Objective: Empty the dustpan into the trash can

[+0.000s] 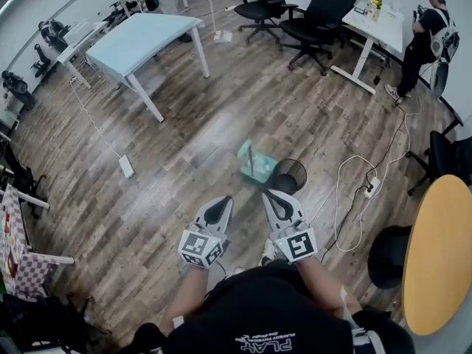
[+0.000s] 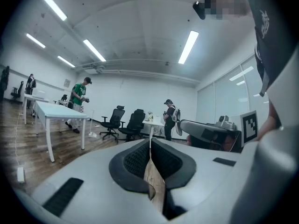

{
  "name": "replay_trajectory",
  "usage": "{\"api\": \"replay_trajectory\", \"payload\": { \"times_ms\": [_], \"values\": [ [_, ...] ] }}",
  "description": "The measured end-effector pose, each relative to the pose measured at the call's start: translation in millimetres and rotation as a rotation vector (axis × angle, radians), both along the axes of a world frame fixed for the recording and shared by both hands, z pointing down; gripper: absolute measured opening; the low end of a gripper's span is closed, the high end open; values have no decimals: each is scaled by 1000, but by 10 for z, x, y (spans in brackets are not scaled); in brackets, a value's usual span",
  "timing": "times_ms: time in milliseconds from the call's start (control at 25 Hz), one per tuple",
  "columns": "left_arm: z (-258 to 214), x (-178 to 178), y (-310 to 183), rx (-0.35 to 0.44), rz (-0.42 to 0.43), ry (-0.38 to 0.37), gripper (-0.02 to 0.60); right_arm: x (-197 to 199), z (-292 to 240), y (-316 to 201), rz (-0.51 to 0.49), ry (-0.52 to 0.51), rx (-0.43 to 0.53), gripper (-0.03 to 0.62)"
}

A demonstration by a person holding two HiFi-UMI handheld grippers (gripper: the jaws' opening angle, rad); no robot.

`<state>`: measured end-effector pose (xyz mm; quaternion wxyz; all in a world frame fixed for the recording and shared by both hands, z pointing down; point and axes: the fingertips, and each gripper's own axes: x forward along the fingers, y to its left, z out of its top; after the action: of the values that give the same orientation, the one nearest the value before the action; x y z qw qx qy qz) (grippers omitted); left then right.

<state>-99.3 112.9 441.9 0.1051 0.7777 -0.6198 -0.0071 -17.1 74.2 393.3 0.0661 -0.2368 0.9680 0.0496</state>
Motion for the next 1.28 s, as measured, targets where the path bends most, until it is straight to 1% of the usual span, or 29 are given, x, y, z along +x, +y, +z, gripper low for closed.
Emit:
{"api": "replay_trajectory", "payload": {
  "times_ms": [80,160,240,320,480,640,800,960,1000,1080,1200,1280],
  "values": [
    [-30,-116,-175,22,-65,65,26,-24,-37,-199,-5,-16,-2,23],
    [-70,-276,-305,40,-145,107,25,-18,-77,-387,-3,-43,-25,23],
    [-112,-394,-420,43,-191,111,25,-2,-132,-559,-5,-78,-58,23],
    [-130,-405,-541,32,-199,88,25,35,-178,-714,-10,-96,-77,23],
    [-80,-268,-757,8,-179,61,25,134,-88,-956,-12,-45,-70,23],
    [-49,-200,-899,-5,-139,44,25,102,-38,-1080,-13,-61,-70,23],
    [-1,-256,-1071,-15,-99,29,25,-5,0,-1211,1,-55,-76,23],
    [131,-371,-1285,-31,-48,11,25,-134,154,-1391,35,-17,-74,23],
    [154,-412,-1344,-37,-36,23,25,-167,179,-1439,45,-9,-75,23],
    [185,-543,-1477,-43,-24,71,25,-255,212,-1534,62,13,-62,23],
    [263,-845,-1703,-64,-26,129,25,-458,293,-1678,82,67,-38,23],
    [334,-1030,-1849,-82,-15,152,25,-595,383,-1787,100,93,-53,23]
  ]
}}
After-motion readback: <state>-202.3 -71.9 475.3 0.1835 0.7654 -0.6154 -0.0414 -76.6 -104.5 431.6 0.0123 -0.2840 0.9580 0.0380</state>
